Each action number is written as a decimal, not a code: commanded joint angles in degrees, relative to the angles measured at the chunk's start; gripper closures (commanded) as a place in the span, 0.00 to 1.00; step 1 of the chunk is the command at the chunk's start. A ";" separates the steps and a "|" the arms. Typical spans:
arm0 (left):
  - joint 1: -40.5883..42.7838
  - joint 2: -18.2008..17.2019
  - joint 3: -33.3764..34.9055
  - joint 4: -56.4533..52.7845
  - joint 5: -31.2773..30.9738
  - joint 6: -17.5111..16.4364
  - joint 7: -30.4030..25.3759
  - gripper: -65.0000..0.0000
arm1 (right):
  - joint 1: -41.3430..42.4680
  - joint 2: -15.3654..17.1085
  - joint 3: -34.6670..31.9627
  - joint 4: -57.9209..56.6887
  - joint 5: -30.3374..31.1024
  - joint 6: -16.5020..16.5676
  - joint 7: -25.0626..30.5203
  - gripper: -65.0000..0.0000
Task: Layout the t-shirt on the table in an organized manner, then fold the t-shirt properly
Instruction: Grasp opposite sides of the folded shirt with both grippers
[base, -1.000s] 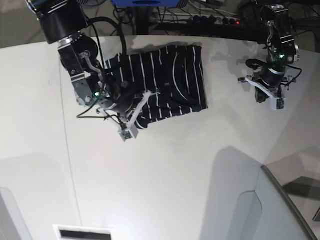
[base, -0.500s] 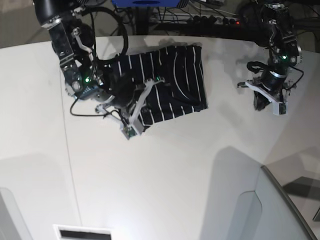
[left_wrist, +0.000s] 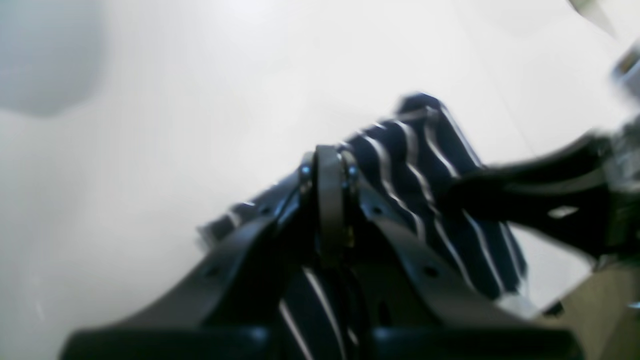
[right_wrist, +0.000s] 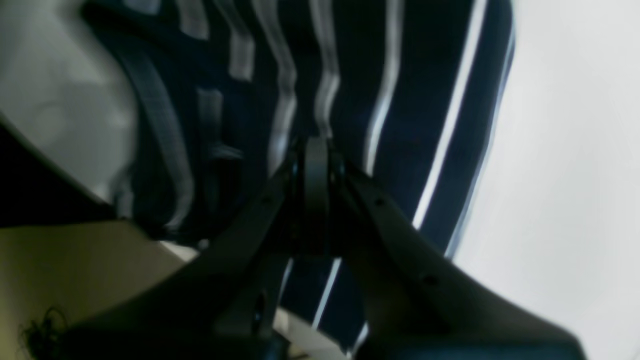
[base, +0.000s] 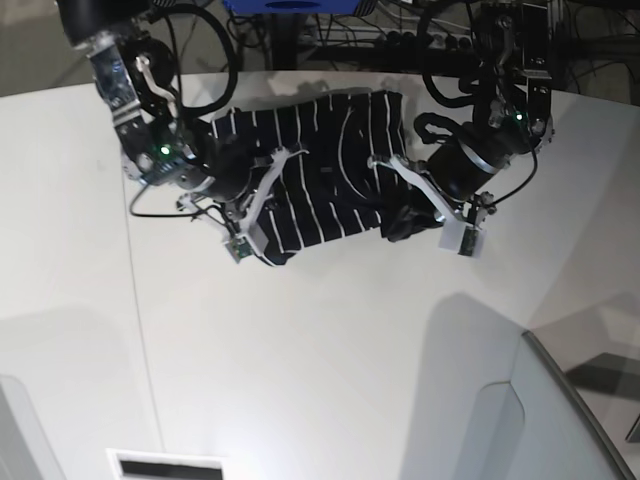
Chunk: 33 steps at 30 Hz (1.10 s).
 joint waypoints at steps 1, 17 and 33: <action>-0.18 -0.64 -0.53 1.18 -0.63 0.44 -1.49 1.00 | -0.45 0.75 1.06 3.13 -0.17 -0.06 0.45 0.98; 6.76 -4.42 -8.09 -3.48 5.61 5.36 -4.30 1.00 | -4.23 8.75 9.24 -5.14 -0.43 -0.32 0.63 0.98; 7.64 -2.58 6.50 3.55 7.98 5.54 -4.74 1.00 | -7.04 8.75 9.68 -4.00 -0.52 -0.32 1.68 0.99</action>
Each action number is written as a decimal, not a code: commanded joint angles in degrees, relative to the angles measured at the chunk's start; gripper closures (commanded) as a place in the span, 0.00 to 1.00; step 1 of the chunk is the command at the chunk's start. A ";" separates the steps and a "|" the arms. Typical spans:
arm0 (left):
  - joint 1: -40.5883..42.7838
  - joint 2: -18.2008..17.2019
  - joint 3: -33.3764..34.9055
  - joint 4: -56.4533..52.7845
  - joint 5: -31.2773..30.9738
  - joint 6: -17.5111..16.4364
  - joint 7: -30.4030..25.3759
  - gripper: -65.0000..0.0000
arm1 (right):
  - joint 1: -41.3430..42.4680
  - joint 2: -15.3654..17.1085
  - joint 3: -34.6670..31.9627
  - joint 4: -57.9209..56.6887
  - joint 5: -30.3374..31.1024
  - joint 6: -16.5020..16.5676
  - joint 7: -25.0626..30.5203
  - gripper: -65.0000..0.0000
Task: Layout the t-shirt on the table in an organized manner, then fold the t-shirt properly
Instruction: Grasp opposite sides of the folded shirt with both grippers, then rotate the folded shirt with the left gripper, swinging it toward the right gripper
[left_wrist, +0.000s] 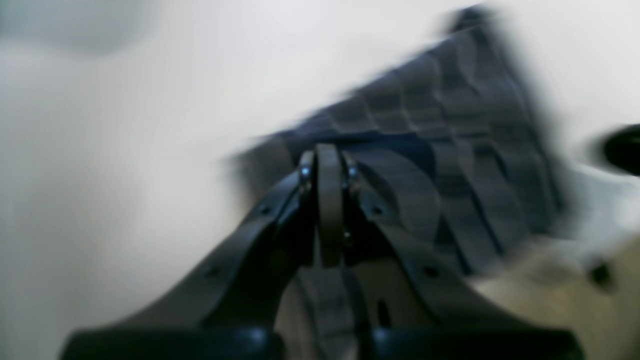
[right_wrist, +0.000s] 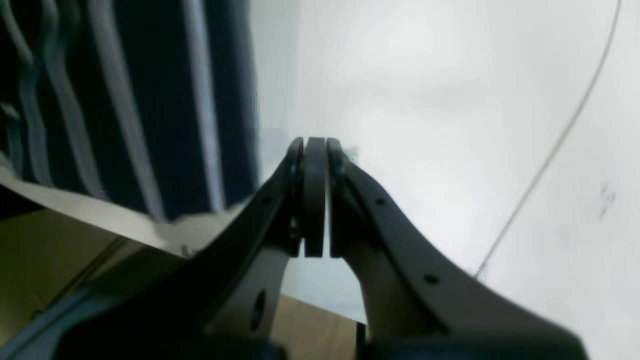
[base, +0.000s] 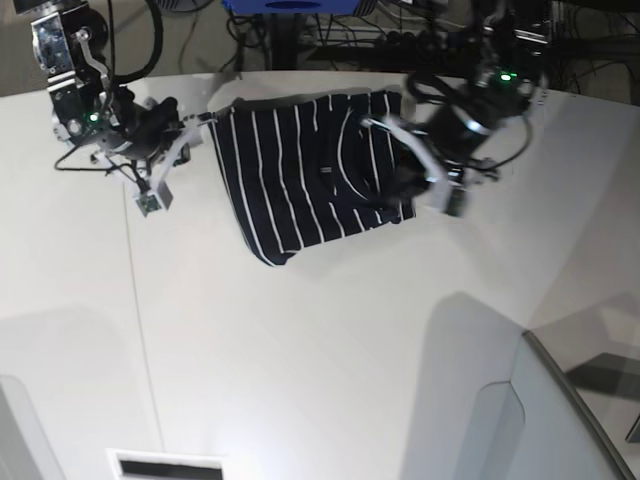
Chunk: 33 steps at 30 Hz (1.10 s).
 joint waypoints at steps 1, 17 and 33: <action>0.14 -0.50 -0.47 -0.67 0.42 0.99 -0.61 1.00 | 0.52 0.45 0.26 0.61 0.36 0.16 2.23 0.99; -4.34 0.12 -5.92 -16.59 1.39 0.99 -0.78 1.00 | 0.69 0.45 2.01 -0.70 0.36 0.34 3.46 0.99; -24.56 2.32 3.66 -35.31 9.91 0.90 -0.87 1.00 | -0.54 0.54 3.07 -0.70 0.36 0.34 3.46 0.99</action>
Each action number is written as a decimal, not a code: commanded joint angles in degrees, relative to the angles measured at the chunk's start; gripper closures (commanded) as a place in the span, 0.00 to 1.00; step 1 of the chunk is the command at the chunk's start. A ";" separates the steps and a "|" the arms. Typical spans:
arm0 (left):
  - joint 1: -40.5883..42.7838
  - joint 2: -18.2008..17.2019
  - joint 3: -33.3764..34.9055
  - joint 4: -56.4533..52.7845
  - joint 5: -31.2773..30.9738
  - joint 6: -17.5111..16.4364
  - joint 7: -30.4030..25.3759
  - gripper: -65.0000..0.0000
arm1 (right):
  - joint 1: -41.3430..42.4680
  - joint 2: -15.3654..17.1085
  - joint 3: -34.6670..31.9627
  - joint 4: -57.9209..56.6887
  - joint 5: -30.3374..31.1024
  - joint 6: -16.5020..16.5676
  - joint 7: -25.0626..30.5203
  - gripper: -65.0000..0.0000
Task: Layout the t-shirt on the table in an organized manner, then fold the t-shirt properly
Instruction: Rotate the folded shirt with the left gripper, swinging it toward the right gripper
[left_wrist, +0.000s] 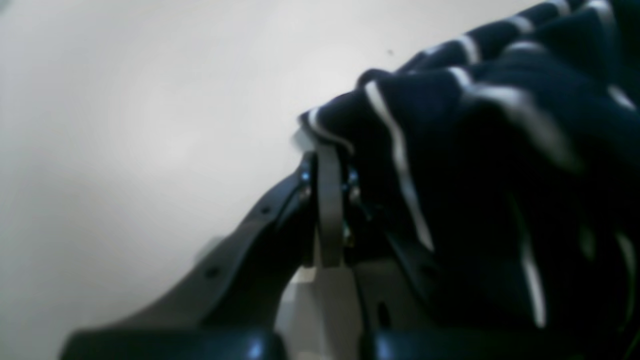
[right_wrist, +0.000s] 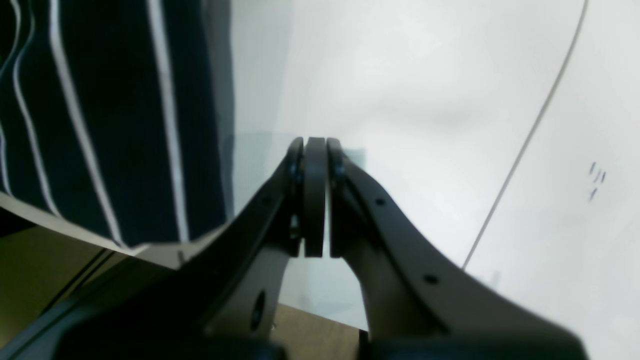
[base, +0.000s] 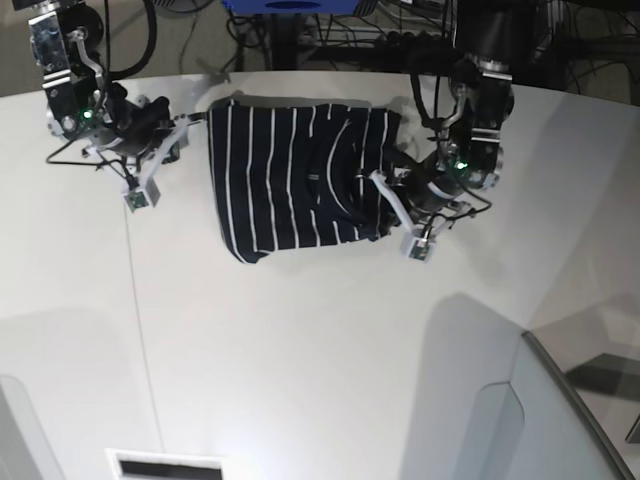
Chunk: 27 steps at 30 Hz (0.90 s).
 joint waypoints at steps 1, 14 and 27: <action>-2.25 0.79 0.58 -0.90 -0.16 -0.15 -0.06 1.00 | -0.06 0.58 1.57 0.89 0.27 0.14 0.82 0.99; -22.21 6.33 12.45 -29.47 -0.34 -0.15 -16.15 1.00 | -3.66 2.34 5.87 0.89 0.36 0.23 0.82 0.99; -33.64 15.37 18.87 -44.06 -0.60 -0.15 -30.66 1.00 | -6.56 4.45 6.49 0.80 0.27 0.23 0.82 0.99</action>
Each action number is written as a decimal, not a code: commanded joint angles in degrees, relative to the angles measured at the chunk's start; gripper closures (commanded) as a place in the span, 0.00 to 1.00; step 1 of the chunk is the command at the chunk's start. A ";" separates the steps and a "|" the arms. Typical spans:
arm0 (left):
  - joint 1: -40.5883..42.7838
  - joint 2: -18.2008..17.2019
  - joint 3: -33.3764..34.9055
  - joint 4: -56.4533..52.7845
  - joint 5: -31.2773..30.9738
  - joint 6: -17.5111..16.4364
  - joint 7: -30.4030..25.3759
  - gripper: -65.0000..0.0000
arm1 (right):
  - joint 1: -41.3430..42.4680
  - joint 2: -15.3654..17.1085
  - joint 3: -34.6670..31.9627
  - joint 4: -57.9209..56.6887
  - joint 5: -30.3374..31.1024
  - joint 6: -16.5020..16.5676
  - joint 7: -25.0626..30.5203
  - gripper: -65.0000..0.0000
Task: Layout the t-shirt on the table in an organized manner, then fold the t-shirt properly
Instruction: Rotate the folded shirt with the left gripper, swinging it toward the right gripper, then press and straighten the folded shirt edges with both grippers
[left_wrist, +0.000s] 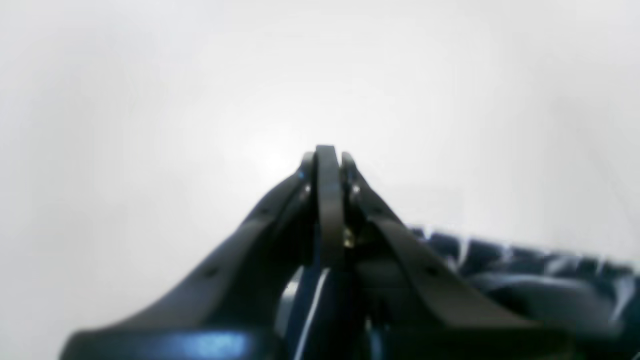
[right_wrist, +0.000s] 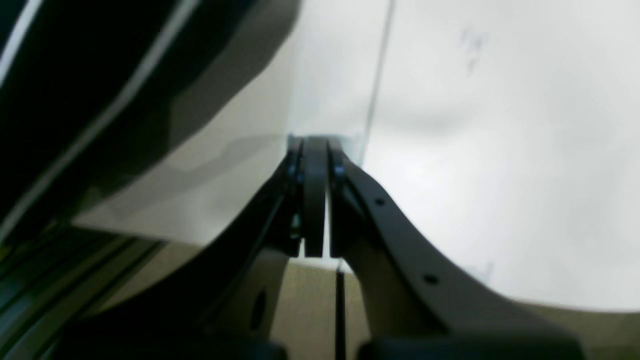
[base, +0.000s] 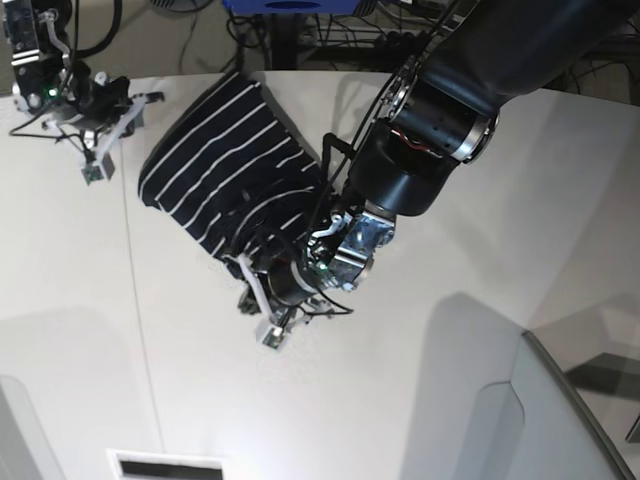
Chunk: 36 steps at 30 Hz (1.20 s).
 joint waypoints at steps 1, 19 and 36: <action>-3.26 -0.02 -0.19 0.79 -0.38 0.34 -1.85 1.00 | -0.01 0.80 0.24 0.78 0.29 0.23 0.62 0.99; 35.07 -17.59 -14.08 61.01 -2.93 9.21 25.05 1.00 | 17.57 6.95 -0.47 -18.91 0.29 0.23 7.30 0.98; 38.76 -14.25 -9.42 51.87 -2.40 9.21 24.35 1.00 | 21.71 5.63 -13.48 -11.97 0.47 0.23 6.95 0.99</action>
